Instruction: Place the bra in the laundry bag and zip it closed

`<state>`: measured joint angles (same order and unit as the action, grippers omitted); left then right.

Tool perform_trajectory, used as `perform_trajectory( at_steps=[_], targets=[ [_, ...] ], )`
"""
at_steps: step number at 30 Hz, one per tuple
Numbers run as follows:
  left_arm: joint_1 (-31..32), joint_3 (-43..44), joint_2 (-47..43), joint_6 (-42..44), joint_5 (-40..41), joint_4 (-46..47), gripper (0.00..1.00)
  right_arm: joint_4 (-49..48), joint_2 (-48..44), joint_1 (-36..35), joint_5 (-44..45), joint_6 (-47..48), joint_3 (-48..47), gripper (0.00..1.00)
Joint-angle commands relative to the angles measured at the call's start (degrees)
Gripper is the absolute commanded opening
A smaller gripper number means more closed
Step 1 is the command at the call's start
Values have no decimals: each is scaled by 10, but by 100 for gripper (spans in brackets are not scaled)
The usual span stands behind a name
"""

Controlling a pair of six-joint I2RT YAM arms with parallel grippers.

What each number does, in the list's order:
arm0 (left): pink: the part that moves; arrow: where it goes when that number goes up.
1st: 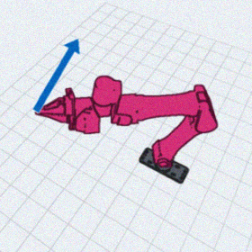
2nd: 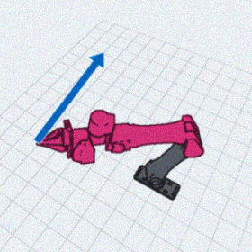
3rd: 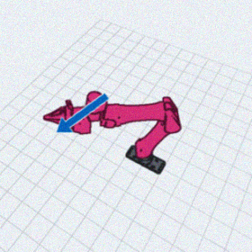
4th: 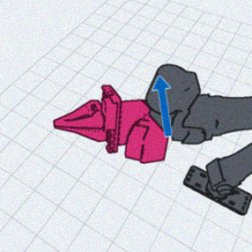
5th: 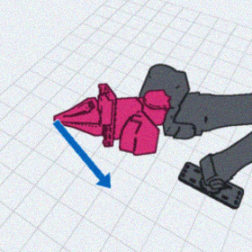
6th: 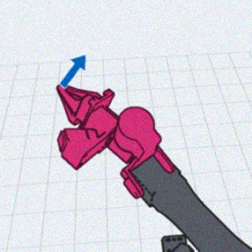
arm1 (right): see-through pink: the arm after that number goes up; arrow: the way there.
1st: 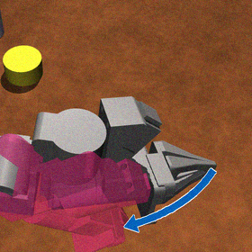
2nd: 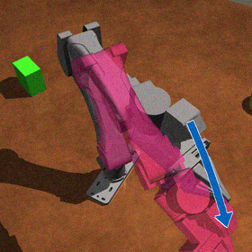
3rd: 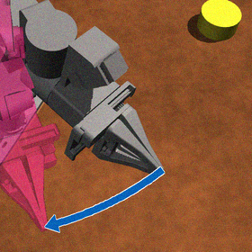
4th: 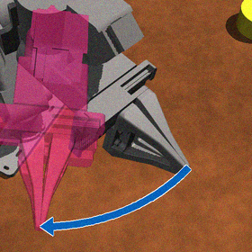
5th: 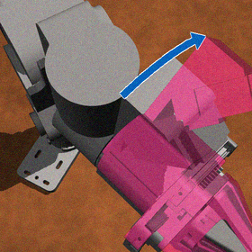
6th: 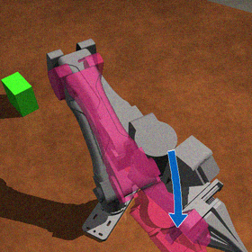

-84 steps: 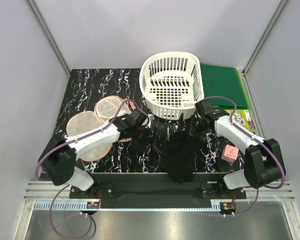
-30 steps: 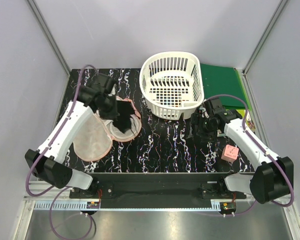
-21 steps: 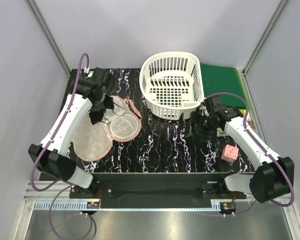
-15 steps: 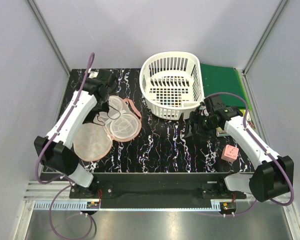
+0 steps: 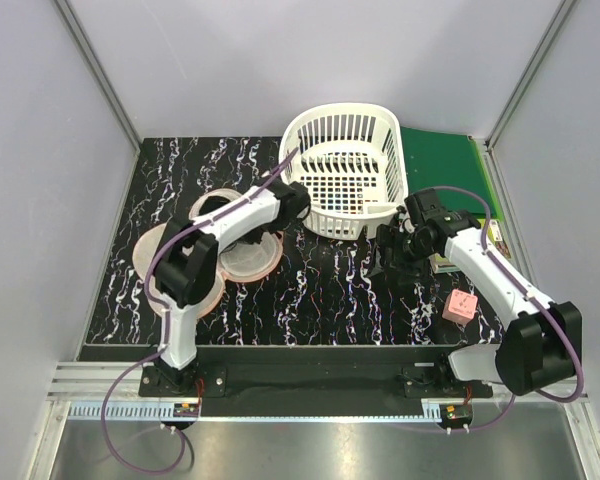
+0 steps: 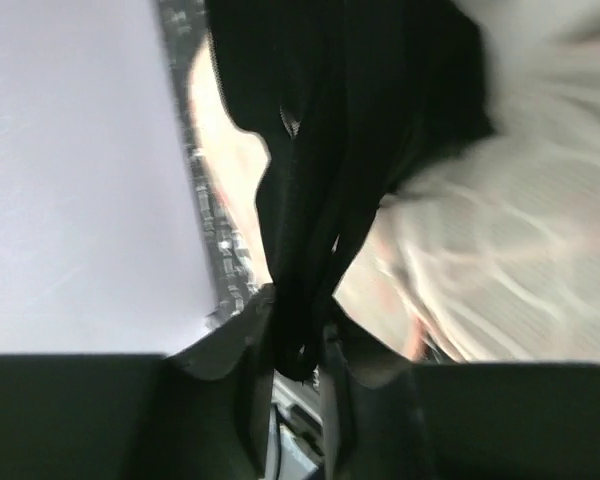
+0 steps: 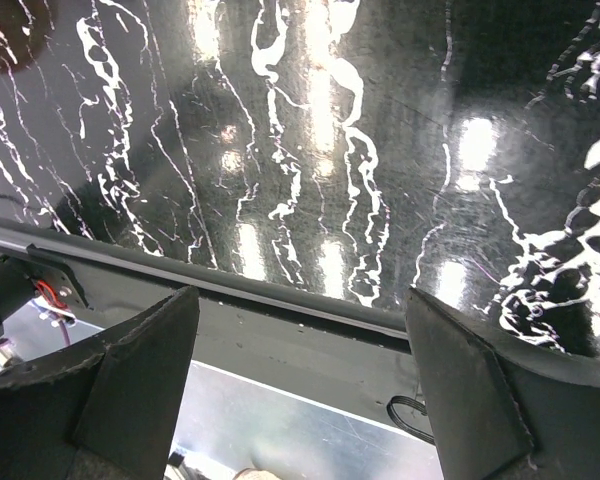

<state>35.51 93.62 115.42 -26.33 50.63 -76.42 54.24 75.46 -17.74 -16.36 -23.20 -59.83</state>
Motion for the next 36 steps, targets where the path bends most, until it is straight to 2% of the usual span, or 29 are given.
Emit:
perform_trajectory(
  at_steps=[1, 2, 3, 7, 9, 13, 14, 16, 17, 19, 21, 23, 29, 32, 35, 36],
  targets=[
    [16, 2, -94, 7, -160, -60, 50, -25, 27, 2, -30, -1, -14, 91],
    [16, -3, -128, 4, -180, -50, 58, -25, 33, 2, -38, 2, -23, 92],
    [13, -10, -150, 6, -223, -40, 77, -26, 39, 2, -42, 3, -29, 92],
    [-25, -41, -243, 13, -333, 6, 94, -49, 59, 0, -72, 10, -49, 92],
    [-64, -51, -284, 21, -394, 29, 97, -64, 63, -5, -88, 19, -63, 91],
    [-171, -93, -340, 24, -500, 105, 97, -107, 68, -45, -98, 31, -88, 90],
    [-224, -116, -346, 24, -528, 146, 95, -122, 70, -71, -97, 25, -93, 89],
    [-277, -143, -354, 25, -608, 211, 92, -166, 84, -108, -97, 5, -107, 89],
    [-326, -152, -352, 24, -634, 228, 91, -180, 90, -150, -95, 0, -114, 89],
    [-370, -175, -345, 36, -681, 269, 91, -221, 115, -185, -86, -15, -136, 89],
    [-378, -178, -332, 70, -712, 281, 95, -231, 150, -220, -77, -18, -163, 89],
    [-377, -186, -304, 90, -689, 285, 95, -229, 175, -230, -75, -15, -205, 89],
    [-381, -218, -232, 126, -697, 328, 93, -228, 257, -244, -97, -13, -288, 88],
    [-382, -196, -192, 143, -665, 336, 91, -225, 290, -260, -101, -12, -324, 85],
    [-389, -168, -148, 149, -649, 345, 81, -223, 325, -281, -95, -9, -361, 80],
    [-393, -161, -139, 146, -653, 351, 72, -223, 334, -285, -95, -11, -378, 79]
  ],
)
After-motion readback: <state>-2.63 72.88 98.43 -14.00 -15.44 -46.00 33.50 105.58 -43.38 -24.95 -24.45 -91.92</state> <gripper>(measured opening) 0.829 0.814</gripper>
